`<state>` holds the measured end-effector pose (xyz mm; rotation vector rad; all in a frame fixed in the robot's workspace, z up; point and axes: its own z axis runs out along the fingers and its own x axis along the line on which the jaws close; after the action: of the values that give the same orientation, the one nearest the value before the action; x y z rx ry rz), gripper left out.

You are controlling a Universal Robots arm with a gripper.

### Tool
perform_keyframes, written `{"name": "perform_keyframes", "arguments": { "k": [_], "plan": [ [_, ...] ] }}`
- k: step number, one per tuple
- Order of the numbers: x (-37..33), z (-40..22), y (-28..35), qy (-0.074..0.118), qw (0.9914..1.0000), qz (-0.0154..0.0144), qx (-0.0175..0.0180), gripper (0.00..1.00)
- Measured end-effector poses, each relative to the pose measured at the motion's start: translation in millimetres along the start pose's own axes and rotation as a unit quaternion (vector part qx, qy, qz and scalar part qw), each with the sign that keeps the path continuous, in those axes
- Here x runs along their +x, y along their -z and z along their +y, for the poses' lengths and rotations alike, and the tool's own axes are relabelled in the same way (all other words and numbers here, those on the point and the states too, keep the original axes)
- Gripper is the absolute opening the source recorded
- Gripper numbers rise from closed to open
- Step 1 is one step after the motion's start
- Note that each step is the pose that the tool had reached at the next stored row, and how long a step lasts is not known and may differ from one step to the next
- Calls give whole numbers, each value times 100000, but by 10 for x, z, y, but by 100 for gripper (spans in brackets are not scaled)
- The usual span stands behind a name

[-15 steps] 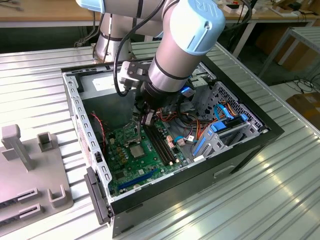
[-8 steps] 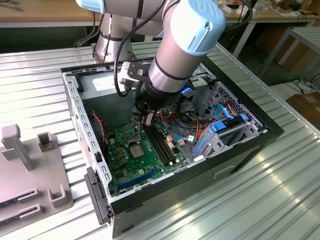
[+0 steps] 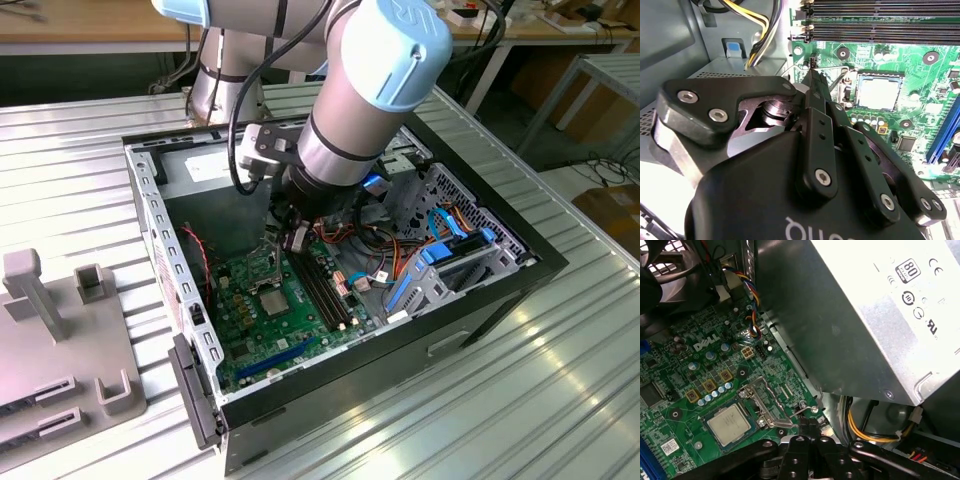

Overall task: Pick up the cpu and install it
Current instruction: 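Close the cpu cover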

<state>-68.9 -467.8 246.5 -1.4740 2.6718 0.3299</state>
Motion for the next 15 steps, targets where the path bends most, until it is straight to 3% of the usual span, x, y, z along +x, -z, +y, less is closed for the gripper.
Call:
{"name": "perform_keyframes", "arguments": {
  "k": [15],
  "plan": [
    [176,-109,47,-1,100000,-25,-16,11]
  ]
}}
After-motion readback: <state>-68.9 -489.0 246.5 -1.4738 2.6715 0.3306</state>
